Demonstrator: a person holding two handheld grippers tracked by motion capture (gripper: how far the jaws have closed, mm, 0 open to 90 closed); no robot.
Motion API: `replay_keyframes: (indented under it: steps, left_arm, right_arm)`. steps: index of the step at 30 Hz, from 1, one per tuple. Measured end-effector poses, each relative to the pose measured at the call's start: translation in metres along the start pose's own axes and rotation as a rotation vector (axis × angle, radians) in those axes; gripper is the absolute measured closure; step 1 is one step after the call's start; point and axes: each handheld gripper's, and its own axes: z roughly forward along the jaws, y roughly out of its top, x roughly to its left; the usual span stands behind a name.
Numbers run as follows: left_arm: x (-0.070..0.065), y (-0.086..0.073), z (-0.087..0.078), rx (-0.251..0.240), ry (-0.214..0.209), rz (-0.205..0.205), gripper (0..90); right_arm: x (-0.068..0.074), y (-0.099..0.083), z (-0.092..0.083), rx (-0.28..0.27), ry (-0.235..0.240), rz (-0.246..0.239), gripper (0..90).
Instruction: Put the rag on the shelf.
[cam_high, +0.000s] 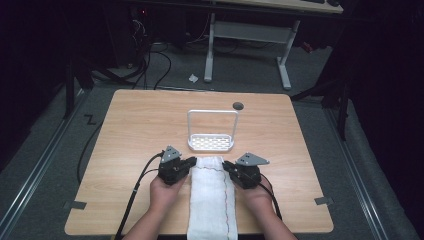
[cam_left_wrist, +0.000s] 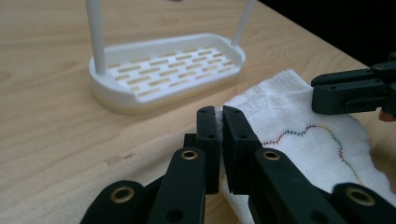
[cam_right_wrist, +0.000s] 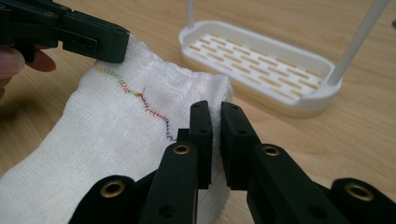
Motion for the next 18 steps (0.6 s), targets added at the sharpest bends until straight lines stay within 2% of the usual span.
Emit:
replay_keyframes:
  steps: [3, 4, 5, 6, 10, 11, 12, 15, 16, 18]
  left_arm:
    - [-0.002, 0.009, -0.006, -0.028, 0.004, 0.018, 86.1]
    - [-0.005, 0.019, -0.012, -0.048, 0.002, 0.036, 86.1]
    - [-0.005, 0.019, -0.012, -0.048, 0.002, 0.036, 86.1]
    - [-0.007, 0.03, -0.016, -0.066, 0.002, 0.052, 86.1]
    - [-0.011, 0.049, -0.025, -0.11, -0.015, 0.054, 86.0]
    - [-0.011, 0.049, -0.025, -0.11, -0.015, 0.054, 86.1]
    - [-0.013, 0.058, -0.029, -0.132, -0.016, 0.062, 86.0]
    - [-0.015, 0.066, -0.031, -0.144, -0.02, 0.067, 86.1]
    - [-0.017, 0.073, -0.034, -0.157, -0.023, 0.072, 86.1]
    - [-0.019, 0.08, -0.037, -0.168, -0.023, 0.083, 86.1]
  right_arm:
    - [0.001, 0.006, -0.004, -0.029, 0.004, -0.001, 84.2]
    - [0.002, 0.016, -0.01, -0.053, -0.002, -0.022, 84.1]
    - [0.002, 0.019, -0.012, -0.065, -0.003, -0.02, 84.1]
    - [0.002, 0.025, -0.016, -0.081, -0.004, -0.02, 84.1]
    - [0.002, 0.041, -0.025, -0.118, -0.005, -0.023, 84.1]
    - [0.002, 0.041, -0.025, -0.118, -0.005, -0.023, 84.1]
    - [0.001, 0.052, -0.029, -0.141, -0.011, -0.032, 84.1]
    - [0.001, 0.06, -0.032, -0.156, -0.012, -0.033, 84.1]
    - [0.0, 0.069, -0.036, -0.17, -0.018, -0.045, 84.1]
    - [0.0, 0.076, -0.038, -0.176, -0.023, -0.056, 84.2]
